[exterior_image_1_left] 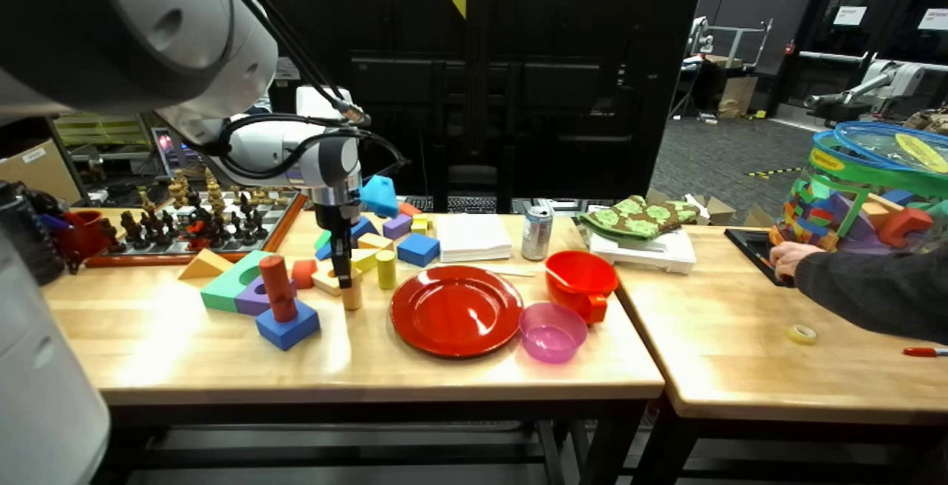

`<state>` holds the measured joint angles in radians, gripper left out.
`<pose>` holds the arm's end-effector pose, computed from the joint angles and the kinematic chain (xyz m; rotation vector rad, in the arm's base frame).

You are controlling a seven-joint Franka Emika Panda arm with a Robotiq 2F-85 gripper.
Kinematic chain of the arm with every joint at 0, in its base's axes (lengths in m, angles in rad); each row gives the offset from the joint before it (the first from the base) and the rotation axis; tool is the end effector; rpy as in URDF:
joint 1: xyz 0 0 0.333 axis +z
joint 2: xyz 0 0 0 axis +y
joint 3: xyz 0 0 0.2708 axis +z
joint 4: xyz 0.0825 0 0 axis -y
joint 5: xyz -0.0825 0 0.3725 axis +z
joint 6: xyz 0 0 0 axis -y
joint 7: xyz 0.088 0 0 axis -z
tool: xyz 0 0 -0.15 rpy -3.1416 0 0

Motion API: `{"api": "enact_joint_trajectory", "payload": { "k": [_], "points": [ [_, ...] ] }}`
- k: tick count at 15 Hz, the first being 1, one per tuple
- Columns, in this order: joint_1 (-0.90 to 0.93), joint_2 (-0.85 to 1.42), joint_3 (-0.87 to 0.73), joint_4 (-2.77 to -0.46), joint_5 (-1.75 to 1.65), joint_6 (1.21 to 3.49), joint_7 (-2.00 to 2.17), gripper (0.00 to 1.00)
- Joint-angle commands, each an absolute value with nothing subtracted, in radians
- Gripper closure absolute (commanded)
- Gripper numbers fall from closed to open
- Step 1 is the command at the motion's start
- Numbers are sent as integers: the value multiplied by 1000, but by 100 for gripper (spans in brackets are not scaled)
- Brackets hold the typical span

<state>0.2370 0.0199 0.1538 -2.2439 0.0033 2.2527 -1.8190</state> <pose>0.4746 0.1959 0.2768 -1.4091 -2.7951 0.0071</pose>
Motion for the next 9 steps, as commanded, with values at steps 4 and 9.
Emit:
{"api": "enact_joint_trajectory", "payload": {
  "k": [4,9],
  "points": [
    [239,-49,200,-2276,-53,2246,-1778,85],
    [267,-112,248,-2299,-210,2258,-1627,85]
  ]
}}
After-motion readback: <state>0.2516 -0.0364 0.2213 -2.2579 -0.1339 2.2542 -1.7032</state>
